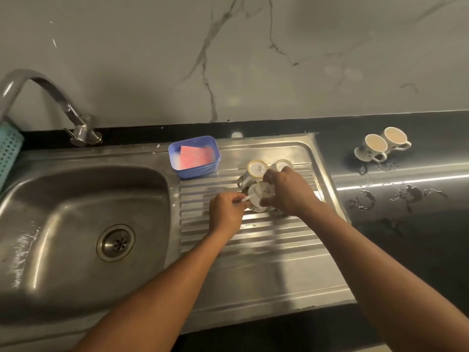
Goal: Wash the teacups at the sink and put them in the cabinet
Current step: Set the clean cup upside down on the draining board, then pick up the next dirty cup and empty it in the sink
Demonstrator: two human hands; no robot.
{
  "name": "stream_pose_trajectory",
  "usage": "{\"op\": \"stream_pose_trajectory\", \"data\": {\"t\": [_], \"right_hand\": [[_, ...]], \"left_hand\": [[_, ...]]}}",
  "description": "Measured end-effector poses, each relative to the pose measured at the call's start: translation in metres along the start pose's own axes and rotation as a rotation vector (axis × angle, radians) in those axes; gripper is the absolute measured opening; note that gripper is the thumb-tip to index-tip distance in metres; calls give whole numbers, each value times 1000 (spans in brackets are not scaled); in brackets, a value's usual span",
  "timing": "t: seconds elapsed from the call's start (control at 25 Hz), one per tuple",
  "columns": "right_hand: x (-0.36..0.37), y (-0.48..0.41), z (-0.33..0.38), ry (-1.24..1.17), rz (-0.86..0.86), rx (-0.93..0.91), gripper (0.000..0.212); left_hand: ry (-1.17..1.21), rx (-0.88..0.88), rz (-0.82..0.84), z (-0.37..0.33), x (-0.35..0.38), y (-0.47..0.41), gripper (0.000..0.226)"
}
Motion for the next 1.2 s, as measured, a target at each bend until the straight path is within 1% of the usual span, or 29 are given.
{"op": "stream_pose_trajectory", "data": {"t": [0.16,0.32,0.44,0.48,0.56,0.64,0.72,0.8,0.88,1.04,1.12,1.2], "right_hand": [[2,-2,0,33,14,-6,66],[4,3,0,55,-9,-32,64],[11,13,2,79,-60,-49,70],[14,19,2,61,-104,-49,72],[19,35,2,-1,-236,-56,67],[26,60,3,-35,-367,-58,57],[37,88,2,-52,-419,-44,47],[49,117,-5,-61,-402,15,43],[57,136,-16,-67,-376,55,41],[48,156,-46,-58,-388,114,35],[33,159,-69,-70,-434,128,33],[18,156,-97,-93,-462,146,31]], "left_hand": [[-22,-6,59,1,7,3,9],[-67,25,93,3,11,2,13],[-153,97,105,2,8,5,21],[-189,141,78,1,6,9,24],[-288,224,-38,-3,-3,21,25],[-402,351,-176,-7,-12,38,17],[-491,529,-251,-12,-12,57,5],[-544,683,-240,-19,-7,75,8],[-588,765,-189,-28,1,89,13],[-614,875,-86,-62,25,103,18],[-598,946,-77,-87,45,105,18],[-584,994,-107,-114,67,103,15]]}}
Point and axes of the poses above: each hand's wrist, its own y-axis away from the middle knuckle, its own x-axis out of the palm, z = x × y, the point moved 4 cm from there along -y, towards the middle knuckle, and after that the axes turned 14 degrees about -y, right-handed, at the moved point
